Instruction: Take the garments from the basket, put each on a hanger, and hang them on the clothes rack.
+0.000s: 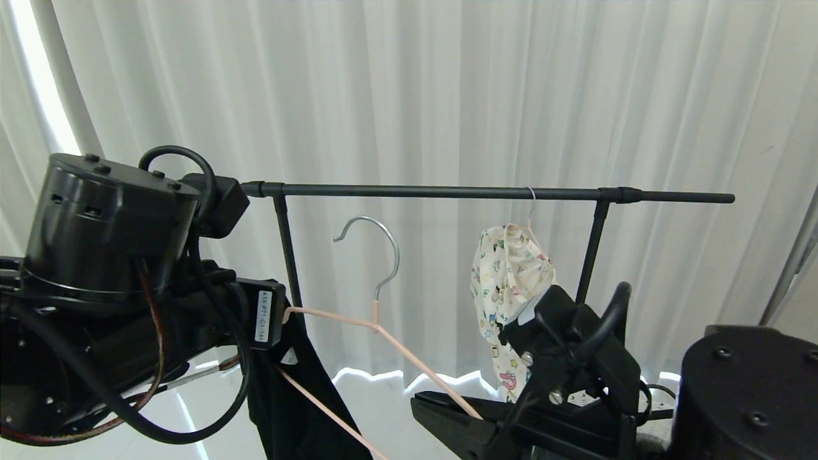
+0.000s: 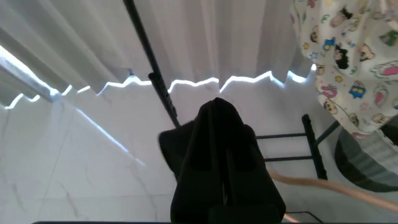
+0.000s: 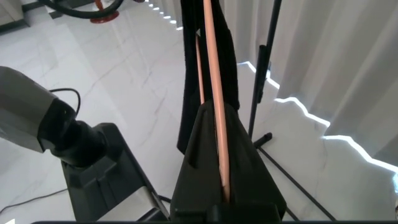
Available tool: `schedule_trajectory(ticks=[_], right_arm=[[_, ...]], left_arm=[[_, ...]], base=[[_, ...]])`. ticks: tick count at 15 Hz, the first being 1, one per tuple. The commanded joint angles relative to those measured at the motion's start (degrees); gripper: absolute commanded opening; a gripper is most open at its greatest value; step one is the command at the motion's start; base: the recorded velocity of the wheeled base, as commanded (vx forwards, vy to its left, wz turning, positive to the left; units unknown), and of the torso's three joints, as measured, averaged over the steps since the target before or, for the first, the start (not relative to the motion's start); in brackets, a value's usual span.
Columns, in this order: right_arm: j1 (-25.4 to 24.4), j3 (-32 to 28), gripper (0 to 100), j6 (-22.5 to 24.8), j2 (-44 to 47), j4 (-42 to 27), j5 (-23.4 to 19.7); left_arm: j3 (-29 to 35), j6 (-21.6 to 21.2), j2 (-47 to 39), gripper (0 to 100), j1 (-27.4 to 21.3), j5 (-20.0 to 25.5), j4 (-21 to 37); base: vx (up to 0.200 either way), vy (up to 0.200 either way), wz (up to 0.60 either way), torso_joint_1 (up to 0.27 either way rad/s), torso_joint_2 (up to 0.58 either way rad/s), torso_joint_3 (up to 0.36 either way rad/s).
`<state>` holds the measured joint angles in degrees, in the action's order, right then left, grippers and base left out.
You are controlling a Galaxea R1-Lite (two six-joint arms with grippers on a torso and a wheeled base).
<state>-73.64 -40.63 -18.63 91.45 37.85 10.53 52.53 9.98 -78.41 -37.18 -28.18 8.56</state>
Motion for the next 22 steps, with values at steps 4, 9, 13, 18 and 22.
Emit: schedule_trajectory(ticks=[4,9,13,18,22], right_arm=[[0.7,-1.6,0,-0.1,2.9,0.0,-0.1],[1.6,-5.6,0,-1.0,6.1,0.0,0.0],[1.7,-8.4,0,-2.9,8.8,0.0,0.1],[3.6,-9.5,0,-2.9,10.1,0.0,0.5],[5.4,-9.6,0,-1.9,10.9,2.9,3.6]], left_arm=[[2.3,1.8,1.0,0,-4.9,0.0,0.0],[3.2,2.0,1.0,0,-10.2,0.0,0.0],[4.9,1.6,0.9,0,-12.1,-0.2,0.0],[6.2,1.6,1.2,0,-13.3,-0.6,0.1],[5.6,1.4,1.3,0,-13.6,-1.3,0.0]], base=[[0.0,0.0,0.0,0.0,0.0,0.0],[0.0,0.0,0.0,0.0,0.0,0.0],[0.0,0.0,0.0,0.0,0.0,0.0],[0.0,0.0,0.0,0.0,0.0,0.0],[0.0,0.0,0.0,0.0,0.0,0.0]])
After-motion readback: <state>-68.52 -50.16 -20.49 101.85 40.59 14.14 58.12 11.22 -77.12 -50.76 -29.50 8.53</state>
